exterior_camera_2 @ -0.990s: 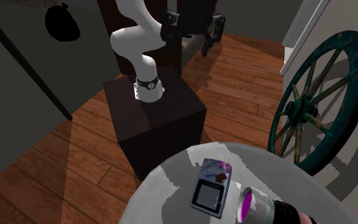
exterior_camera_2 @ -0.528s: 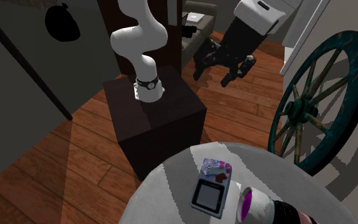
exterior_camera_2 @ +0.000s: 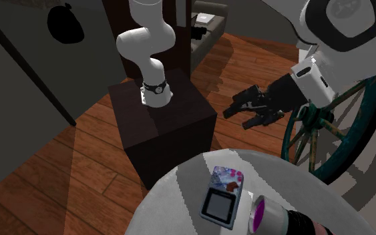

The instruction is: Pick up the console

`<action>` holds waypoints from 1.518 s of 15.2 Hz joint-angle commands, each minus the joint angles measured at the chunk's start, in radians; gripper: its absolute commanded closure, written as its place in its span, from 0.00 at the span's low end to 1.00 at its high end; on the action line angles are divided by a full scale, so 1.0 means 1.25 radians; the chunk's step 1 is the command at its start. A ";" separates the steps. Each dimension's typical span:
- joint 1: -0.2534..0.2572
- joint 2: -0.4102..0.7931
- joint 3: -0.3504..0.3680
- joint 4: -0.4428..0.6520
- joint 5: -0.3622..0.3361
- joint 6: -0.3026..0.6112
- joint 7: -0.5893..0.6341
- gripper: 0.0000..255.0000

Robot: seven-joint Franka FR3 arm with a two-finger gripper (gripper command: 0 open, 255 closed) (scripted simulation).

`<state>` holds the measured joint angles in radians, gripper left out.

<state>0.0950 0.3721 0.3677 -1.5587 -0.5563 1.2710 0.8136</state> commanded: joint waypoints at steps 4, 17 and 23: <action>0.095 0.270 -0.056 0.263 -0.138 -0.147 0.017 0.00; 0.202 0.676 -0.172 0.713 -0.267 -0.280 -0.080 0.00; 0.196 0.666 -0.169 0.693 -0.266 -0.273 -0.074 1.00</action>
<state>0.3427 1.2060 0.1555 -0.6854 -0.8894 0.9270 0.7189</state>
